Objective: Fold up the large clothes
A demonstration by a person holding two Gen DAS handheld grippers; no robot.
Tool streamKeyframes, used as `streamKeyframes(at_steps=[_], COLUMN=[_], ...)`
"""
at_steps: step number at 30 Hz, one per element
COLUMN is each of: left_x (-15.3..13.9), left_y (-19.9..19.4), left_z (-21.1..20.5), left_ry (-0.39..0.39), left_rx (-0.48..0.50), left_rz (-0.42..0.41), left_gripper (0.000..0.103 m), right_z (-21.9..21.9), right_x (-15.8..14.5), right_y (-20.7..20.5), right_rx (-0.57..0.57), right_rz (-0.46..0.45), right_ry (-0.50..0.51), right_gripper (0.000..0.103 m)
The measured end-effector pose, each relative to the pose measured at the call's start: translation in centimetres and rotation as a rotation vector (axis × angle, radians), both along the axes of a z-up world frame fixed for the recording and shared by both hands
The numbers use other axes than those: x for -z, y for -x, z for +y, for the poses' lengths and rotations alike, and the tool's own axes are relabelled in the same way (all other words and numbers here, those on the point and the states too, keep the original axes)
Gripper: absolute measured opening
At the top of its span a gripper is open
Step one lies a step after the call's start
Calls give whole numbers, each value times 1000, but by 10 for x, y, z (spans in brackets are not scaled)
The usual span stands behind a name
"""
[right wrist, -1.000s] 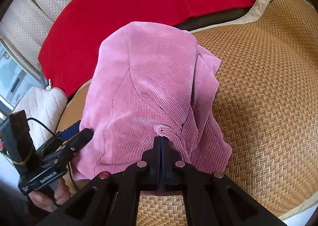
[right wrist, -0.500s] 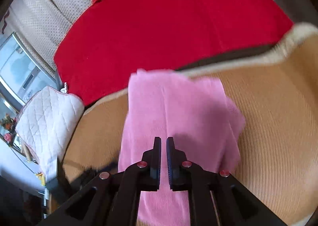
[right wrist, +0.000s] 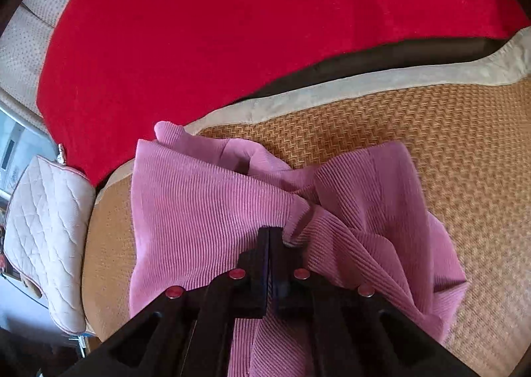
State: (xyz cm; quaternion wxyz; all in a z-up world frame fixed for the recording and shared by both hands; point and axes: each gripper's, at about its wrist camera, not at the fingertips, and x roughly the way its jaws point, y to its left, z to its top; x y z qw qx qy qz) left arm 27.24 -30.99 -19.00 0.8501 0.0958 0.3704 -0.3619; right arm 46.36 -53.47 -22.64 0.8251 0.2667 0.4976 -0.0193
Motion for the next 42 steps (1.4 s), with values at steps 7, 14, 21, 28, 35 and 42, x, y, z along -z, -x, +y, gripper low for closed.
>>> streamKeyframes(at_steps=[7, 14, 21, 28, 35, 42], left_x=[1, 2, 3, 1, 4, 5], left_y=[-4, -3, -3, -2, -2, 1], left_z=[0, 4, 3, 1, 1, -3], left_ry=[4, 9, -1, -23, -39, -42], left_rx=[1, -4, 2, -7, -15, -12], left_rz=[3, -2, -6, -47, -79, -88], left_gripper=[69, 69, 69, 69, 69, 69], right_z=[31, 61, 32, 27, 27, 16], right_x=[-55, -19, -13, -62, -39, 3], right_y=[-2, -52, -36, 50, 111, 111], right_rx=[-93, -169, -73, -78, -52, -12], right_rz=[-168, -77, -68, -167, -145, -135], right_ry=[-32, 30, -1, 69, 134, 86], right_gripper=[8, 6, 5, 8, 8, 6])
